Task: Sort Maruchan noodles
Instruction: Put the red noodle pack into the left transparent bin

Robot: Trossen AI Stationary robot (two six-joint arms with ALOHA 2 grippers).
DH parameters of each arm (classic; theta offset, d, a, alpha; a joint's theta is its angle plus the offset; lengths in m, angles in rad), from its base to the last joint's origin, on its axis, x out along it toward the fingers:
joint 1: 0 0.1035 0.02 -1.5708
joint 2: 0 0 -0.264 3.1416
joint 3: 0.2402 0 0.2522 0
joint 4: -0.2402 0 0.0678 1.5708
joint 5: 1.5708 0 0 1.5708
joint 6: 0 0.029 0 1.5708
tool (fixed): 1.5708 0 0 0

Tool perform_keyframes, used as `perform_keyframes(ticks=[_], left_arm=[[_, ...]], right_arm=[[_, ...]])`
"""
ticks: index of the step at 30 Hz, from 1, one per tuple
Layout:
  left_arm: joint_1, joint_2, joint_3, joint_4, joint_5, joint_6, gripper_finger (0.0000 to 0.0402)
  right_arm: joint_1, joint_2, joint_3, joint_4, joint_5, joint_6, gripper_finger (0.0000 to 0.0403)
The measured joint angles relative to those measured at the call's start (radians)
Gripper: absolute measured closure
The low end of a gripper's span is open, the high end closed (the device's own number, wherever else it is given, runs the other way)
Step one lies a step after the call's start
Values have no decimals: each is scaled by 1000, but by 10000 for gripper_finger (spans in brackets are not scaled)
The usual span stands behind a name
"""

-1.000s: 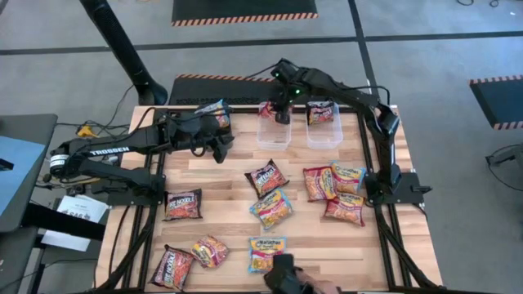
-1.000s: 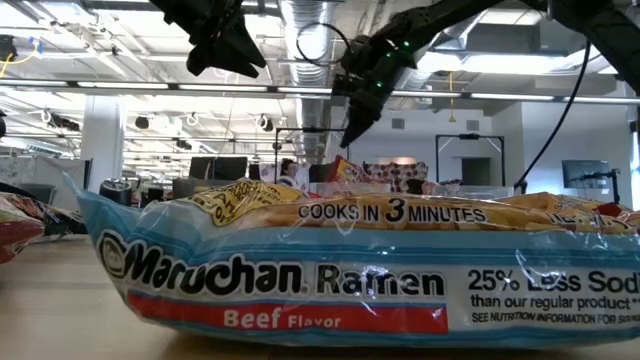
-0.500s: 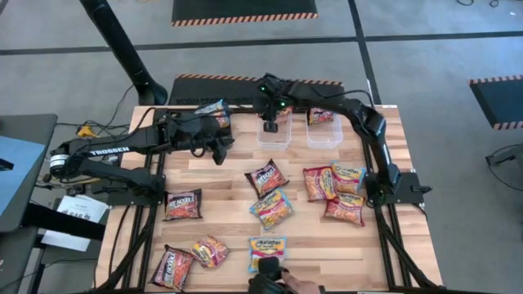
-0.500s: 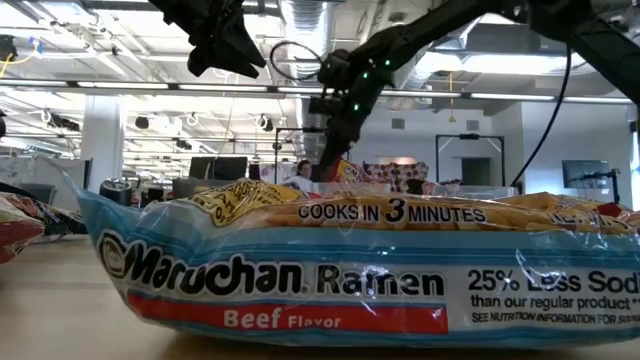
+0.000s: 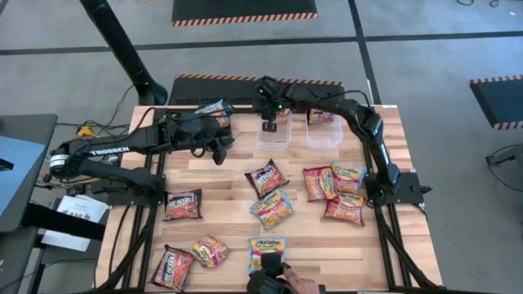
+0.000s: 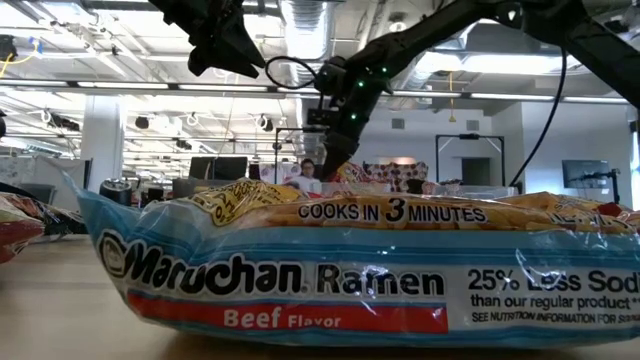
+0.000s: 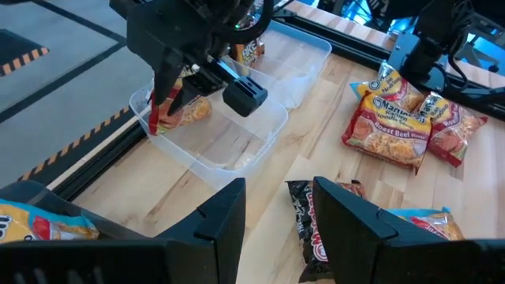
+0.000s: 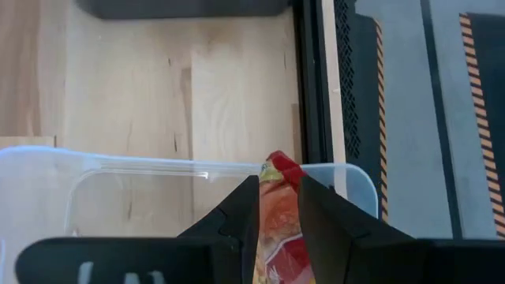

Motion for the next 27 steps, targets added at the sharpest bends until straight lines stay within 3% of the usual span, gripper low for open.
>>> perform_keyframes(ticks=[27], left_arm=[[0, 0, 0, -24, -5, -1, 265]], right_arm=[[-7, 62, 1, 11, 32, 29, 294]])
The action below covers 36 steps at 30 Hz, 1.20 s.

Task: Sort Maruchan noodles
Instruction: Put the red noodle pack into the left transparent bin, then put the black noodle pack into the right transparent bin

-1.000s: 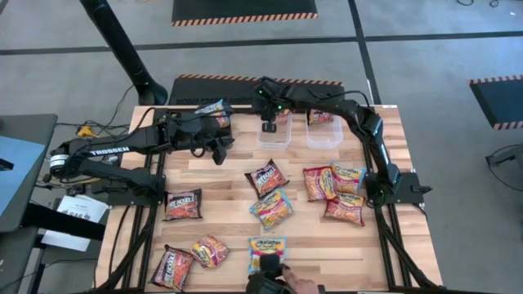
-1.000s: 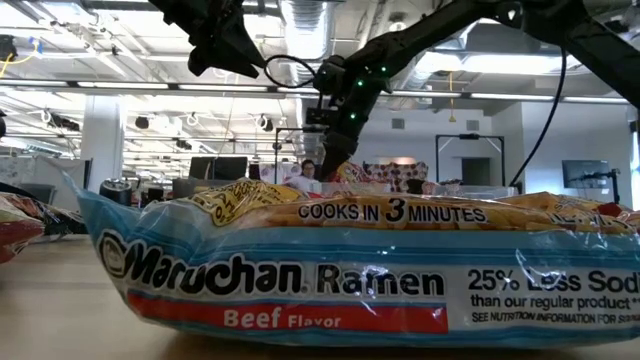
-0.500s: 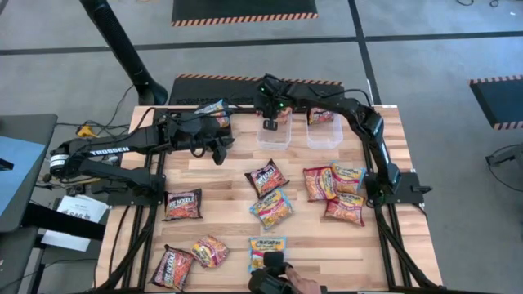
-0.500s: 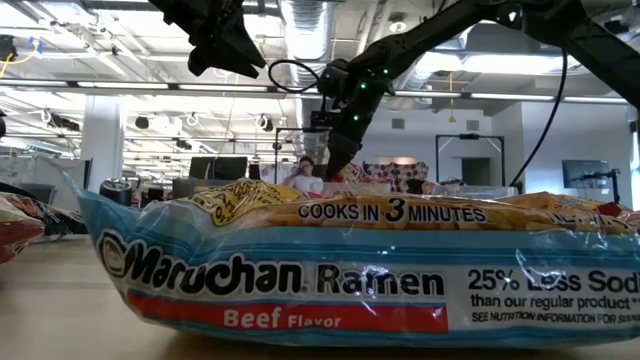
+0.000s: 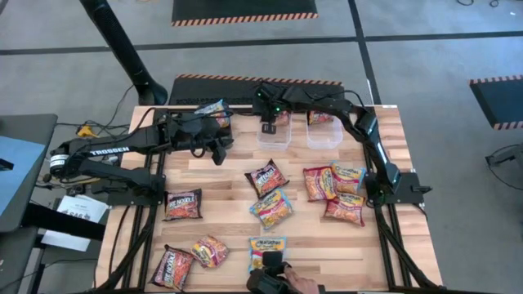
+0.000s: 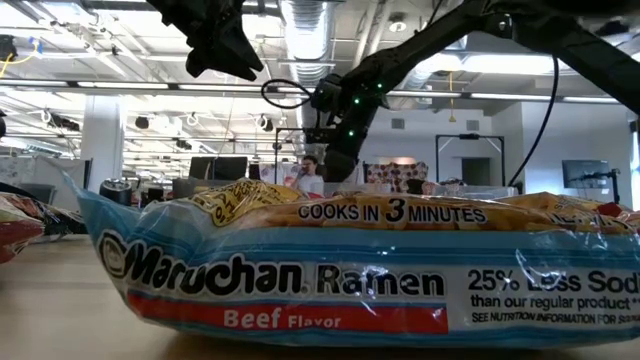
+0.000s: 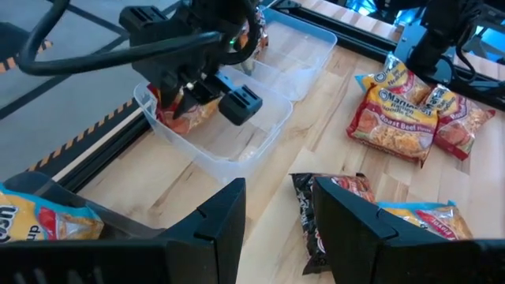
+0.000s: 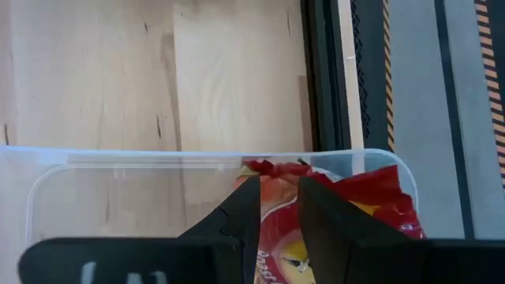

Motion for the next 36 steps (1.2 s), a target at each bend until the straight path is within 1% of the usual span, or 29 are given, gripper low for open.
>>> perform_keyframes(ticks=[3, 7, 13, 18, 22, 26, 32, 36], left_arm=[[0, 0, 0, 0, 0, 0, 265], [0, 0, 0, -2, 3, 0, 265], [0, 0, 0, -23, 11, 1, 265], [0, 0, 0, -23, 46, 2, 265], [0, -1, 0, -25, 69, 19, 265], [0, -1, 0, -47, 69, 25, 265], [0, -1, 0, -59, 69, 34, 265], [0, -1, 0, -59, 69, 52, 265]], right_arm=[[3, -6, 19, -13, 0, 7, 295], [19, -6, 98, -113, 0, 29, 295], [55, -8, 222, -309, -4, 52, 295], [75, -8, 279, -502, -8, 89, 295], [81, -8, 288, -650, -15, 144, 295], [87, -8, 288, -774, -71, 189, 295], [134, -13, 287, -888, -116, 224, 295], [187, -33, 283, -922, -117, 261, 295]])
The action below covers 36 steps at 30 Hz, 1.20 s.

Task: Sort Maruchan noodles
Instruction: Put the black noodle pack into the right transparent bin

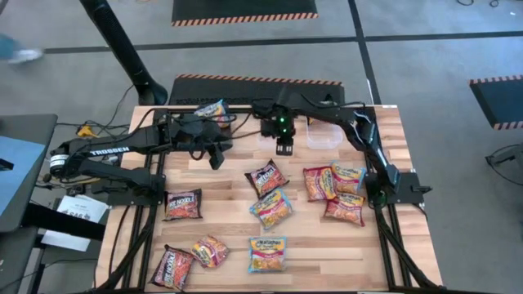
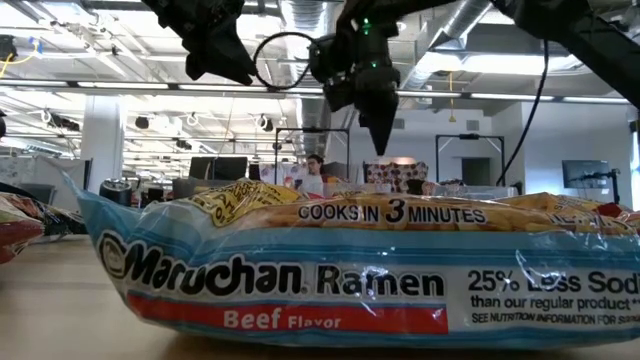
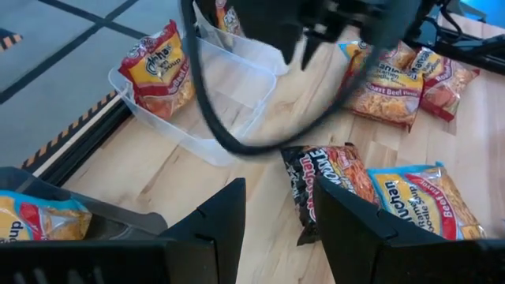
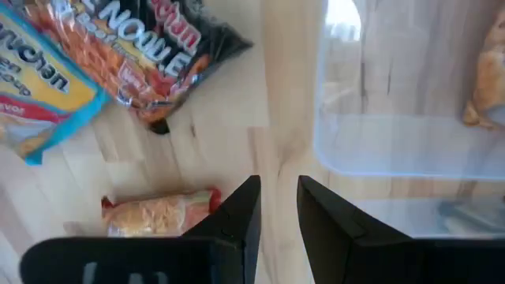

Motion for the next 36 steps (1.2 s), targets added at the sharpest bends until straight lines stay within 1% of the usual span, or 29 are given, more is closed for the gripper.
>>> perform_keyframes(ticks=[3, 9, 12, 19, 22, 26, 31, 36], left_arm=[[0, 0, 0, -2, 0, 2, 265], [0, 0, 0, -7, 2, 6, 265], [0, 0, 0, -8, 36, -2, 265], [0, 0, 0, -39, 152, -49, 265], [0, 0, 0, -63, 177, -70, 265], [0, 0, 0, -86, 180, -100, 265], [0, 0, 0, -126, 212, -107, 265], [0, 0, 0, -169, 234, -131, 265]], right_arm=[[49, -52, -18, 8, 1, 9, 295], [156, -197, -101, 7, 2, 72, 295], [205, -281, -144, 22, 3, 122, 295], [311, -438, -242, 72, 3, 252, 295], [344, -489, -288, 77, 15, 301, 295], [384, -544, -351, 80, 65, 370, 295], [427, -611, -469, 112, 66, 424, 295], [464, -696, -660, 296, 65, 427, 295]])
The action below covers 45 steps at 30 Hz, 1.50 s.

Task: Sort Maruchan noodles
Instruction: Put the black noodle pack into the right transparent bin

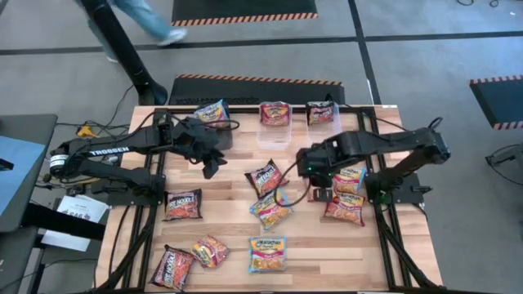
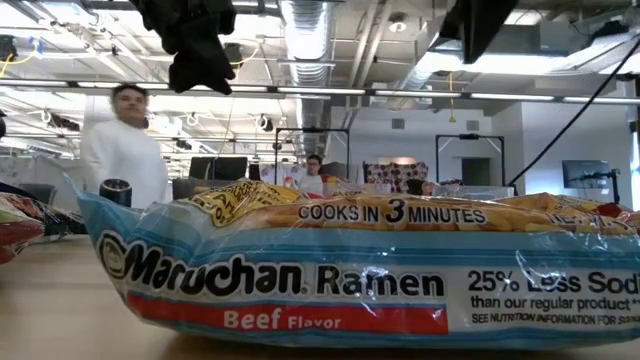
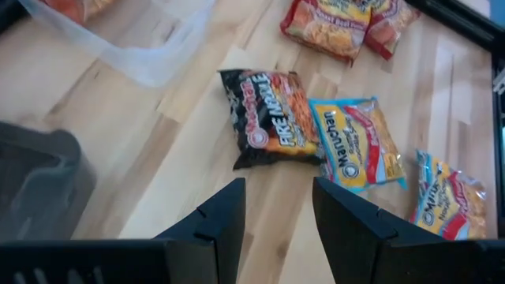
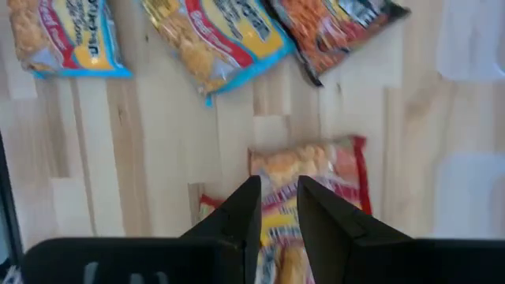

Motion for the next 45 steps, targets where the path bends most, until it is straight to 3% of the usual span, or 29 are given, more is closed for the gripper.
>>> perform_keyframes(ticks=[7, 14, 35, 45], left_arm=[[0, 0, 0, -63, -2, -2, 265], [0, 0, 0, -63, -5, -2, 265], [0, 2, 0, -100, -14, -9, 265], [0, 1, 0, -106, -23, -29, 265]], right_arm=[[9, -82, -217, 276, -1, 0, 295], [-20, -73, -294, 446, -1, -46, 295], [-110, 190, -253, 686, -21, -299, 295], [-138, 224, -124, 592, -4, -400, 295]])
